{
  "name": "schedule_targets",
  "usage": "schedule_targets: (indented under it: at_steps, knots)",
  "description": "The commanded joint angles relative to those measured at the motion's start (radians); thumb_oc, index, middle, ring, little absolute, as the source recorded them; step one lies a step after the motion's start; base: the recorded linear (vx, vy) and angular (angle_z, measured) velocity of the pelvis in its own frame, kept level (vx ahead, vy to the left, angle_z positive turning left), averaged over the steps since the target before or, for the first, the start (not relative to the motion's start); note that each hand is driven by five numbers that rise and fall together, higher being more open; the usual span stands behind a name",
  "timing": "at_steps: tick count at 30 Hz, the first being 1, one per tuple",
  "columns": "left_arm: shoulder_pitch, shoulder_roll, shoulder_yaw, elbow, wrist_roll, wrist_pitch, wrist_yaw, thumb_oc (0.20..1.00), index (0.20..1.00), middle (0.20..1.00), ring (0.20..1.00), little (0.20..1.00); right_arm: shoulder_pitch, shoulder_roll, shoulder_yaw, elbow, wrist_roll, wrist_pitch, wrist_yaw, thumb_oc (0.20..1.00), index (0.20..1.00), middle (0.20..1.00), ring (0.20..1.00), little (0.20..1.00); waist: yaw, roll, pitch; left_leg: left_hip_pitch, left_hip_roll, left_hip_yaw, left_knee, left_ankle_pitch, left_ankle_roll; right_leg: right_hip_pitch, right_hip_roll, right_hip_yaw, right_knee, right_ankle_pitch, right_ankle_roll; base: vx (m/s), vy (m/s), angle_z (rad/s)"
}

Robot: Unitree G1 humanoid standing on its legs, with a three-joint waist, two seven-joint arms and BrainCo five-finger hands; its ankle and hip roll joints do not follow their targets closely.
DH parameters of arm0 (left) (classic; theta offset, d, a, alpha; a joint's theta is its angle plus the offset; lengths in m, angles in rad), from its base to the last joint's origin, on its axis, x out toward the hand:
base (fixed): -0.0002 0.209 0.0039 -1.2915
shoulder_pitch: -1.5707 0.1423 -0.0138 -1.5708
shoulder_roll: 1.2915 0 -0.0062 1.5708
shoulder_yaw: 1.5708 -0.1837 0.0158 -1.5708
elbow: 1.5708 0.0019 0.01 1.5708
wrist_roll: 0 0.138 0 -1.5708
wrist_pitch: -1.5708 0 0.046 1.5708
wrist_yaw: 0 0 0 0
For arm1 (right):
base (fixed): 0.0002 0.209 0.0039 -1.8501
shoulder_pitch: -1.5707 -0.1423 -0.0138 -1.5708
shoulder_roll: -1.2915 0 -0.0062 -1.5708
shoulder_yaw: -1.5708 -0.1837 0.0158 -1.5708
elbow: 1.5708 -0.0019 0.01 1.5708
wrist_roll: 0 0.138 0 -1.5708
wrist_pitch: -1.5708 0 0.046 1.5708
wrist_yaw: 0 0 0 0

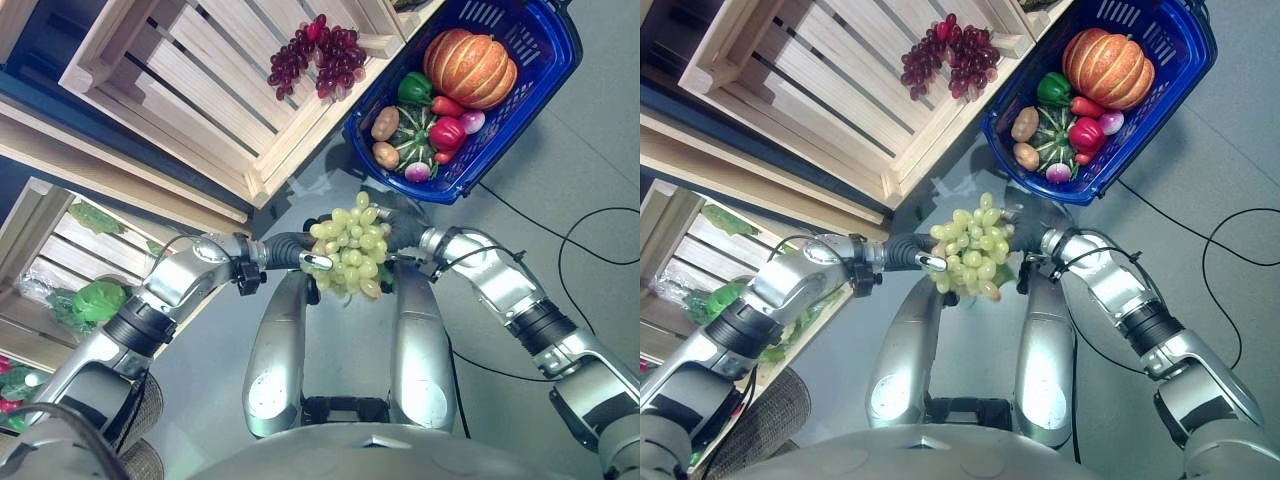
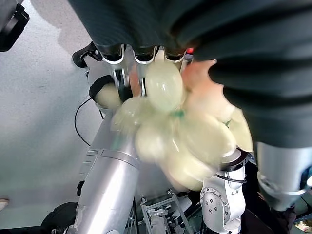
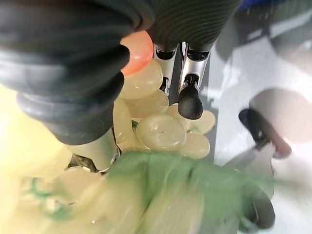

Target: Pick up fruits and vegetables into the basket

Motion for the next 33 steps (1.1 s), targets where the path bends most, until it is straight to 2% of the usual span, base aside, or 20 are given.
schedule_targets:
  at_steps: [1, 7, 15, 25, 29, 31, 33]
  knots:
    - [0.070, 0.020, 0.000, -0.080, -0.005, 0.025, -0.068, 1.000, 1.000, 1.000, 1.000, 1.000, -0.016, -0.009, -0.086, -0.098, 0.091, -0.093, -0.052, 0.200, 0.200, 0.200, 0.200, 0.200, -0.027, 0.007, -0.046, 0.006, -0.058, 0.090, 0.073, -0.144, 0.077, 0.020, 0.060, -0.023, -0.094, 0.071, 0.047, -0.06, -0.018, 0.00]
    - [0.086, 0.065, 0.039, -0.099, -0.026, 0.052, -0.087, 1.000, 1.000, 1.000, 1.000, 1.000, -0.013, -0.069, -0.174, -0.114, 0.087, -0.138, -0.111, 0.200, 0.200, 0.200, 0.200, 0.200, -0.029, 0.008, -0.046, 0.014, -0.052, 0.096, 0.079, -0.149, 0.080, 0.029, 0.055, -0.027, -0.088, 0.068, 0.046, -0.01, -0.002, 0.00]
    - [0.099, 0.093, 0.066, -0.107, -0.047, 0.080, -0.105, 1.000, 1.000, 1.000, 1.000, 1.000, -0.019, -0.118, -0.241, -0.141, 0.066, -0.162, -0.181, 0.200, 0.200, 0.200, 0.200, 0.200, -0.033, 0.009, -0.046, 0.019, -0.051, 0.101, 0.077, -0.151, 0.083, 0.035, 0.055, -0.026, -0.089, 0.066, 0.044, 0.00, 0.000, 0.00]
    - [0.141, 0.092, 0.121, -0.115, -0.124, 0.104, -0.071, 1.000, 1.000, 1.000, 1.000, 1.000, -0.040, -0.140, -0.359, -0.161, 0.172, -0.199, -0.219, 0.200, 0.200, 0.200, 0.200, 0.200, -0.034, 0.015, -0.046, 0.024, -0.045, 0.111, 0.081, -0.161, 0.083, 0.042, 0.051, -0.030, -0.090, 0.058, 0.043, 0.00, 0.000, 0.00]
    - [0.163, 0.084, 0.139, -0.100, -0.122, 0.004, 0.001, 1.000, 1.000, 1.000, 1.000, 1.000, -0.060, -0.140, -0.403, -0.136, 0.239, -0.177, -0.255, 0.200, 0.200, 0.200, 0.200, 0.200, -0.024, 0.018, -0.046, 0.013, -0.042, 0.111, 0.088, -0.163, 0.080, 0.036, 0.049, -0.036, -0.083, 0.053, 0.043, 0.00, -0.020, 0.00]
    - [0.181, 0.084, 0.153, -0.093, -0.075, -0.092, 0.030, 1.000, 1.000, 1.000, 1.000, 1.000, -0.056, -0.134, -0.430, -0.118, 0.286, -0.170, -0.268, 0.200, 0.200, 0.200, 0.200, 0.200, -0.016, 0.020, -0.046, 0.003, -0.042, 0.109, 0.091, -0.164, 0.079, 0.031, 0.047, -0.043, -0.081, 0.050, 0.042, -0.01, -0.070, 0.00]
    - [0.201, 0.091, 0.167, -0.094, -0.021, -0.219, 0.082, 1.000, 1.000, 1.000, 1.000, 1.000, -0.050, -0.128, -0.457, -0.099, 0.337, -0.164, -0.284, 0.200, 0.200, 0.200, 0.200, 0.200, -0.003, 0.022, -0.046, -0.018, -0.040, 0.105, 0.097, -0.162, 0.077, 0.015, 0.042, -0.054, -0.073, 0.049, 0.042, -0.02, -0.099, 0.00]
